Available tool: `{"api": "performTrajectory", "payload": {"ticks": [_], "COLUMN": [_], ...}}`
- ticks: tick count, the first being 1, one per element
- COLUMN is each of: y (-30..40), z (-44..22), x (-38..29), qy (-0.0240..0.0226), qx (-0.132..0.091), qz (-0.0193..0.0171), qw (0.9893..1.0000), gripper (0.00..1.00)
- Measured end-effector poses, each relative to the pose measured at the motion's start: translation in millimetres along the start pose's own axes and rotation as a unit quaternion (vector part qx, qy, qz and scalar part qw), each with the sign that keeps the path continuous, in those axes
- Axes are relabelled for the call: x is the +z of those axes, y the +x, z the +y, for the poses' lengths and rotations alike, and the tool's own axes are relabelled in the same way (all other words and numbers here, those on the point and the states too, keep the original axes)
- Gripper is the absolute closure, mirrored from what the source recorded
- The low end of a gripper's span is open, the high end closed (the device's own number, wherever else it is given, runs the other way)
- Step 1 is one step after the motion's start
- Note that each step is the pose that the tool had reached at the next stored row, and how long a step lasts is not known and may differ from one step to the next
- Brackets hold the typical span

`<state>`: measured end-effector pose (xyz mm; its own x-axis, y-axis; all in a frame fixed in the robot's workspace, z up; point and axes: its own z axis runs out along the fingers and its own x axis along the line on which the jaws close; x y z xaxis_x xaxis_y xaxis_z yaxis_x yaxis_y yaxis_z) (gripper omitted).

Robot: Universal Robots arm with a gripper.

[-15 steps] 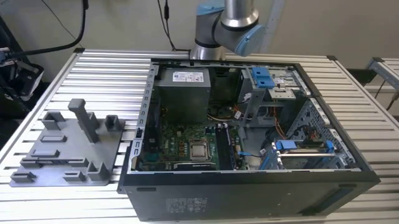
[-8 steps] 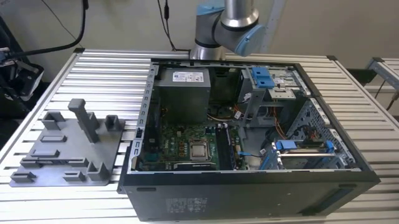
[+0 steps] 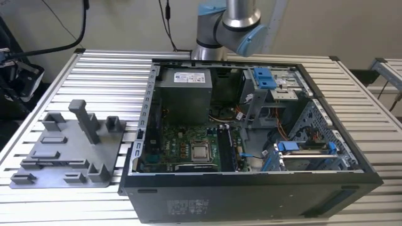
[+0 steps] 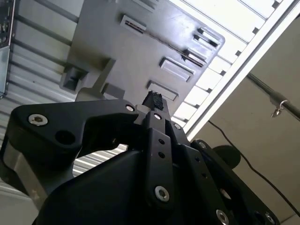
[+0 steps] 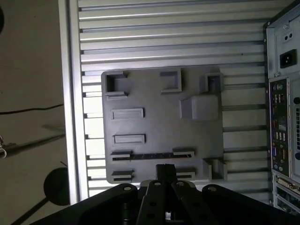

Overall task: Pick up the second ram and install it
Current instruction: 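Pick up the second ram and move it above second insertion slot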

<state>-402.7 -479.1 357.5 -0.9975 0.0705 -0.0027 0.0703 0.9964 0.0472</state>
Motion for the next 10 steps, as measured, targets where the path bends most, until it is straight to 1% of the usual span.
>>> {"api": "performTrajectory", "payload": {"ticks": [4,7,10], "y": [0.0,0.2,0.3], "z": [0.0,0.0,0.0], "x": [0.0,0.0,0.1], "qy": [0.0000,-0.0001,-0.0002], "qx": [-0.003,-0.024,-0.051], "qz": [0.0001,0.0011,0.0024], "qw": [1.0000,0.9997,0.9987], "gripper": [0.89,0.89,0.89]}}
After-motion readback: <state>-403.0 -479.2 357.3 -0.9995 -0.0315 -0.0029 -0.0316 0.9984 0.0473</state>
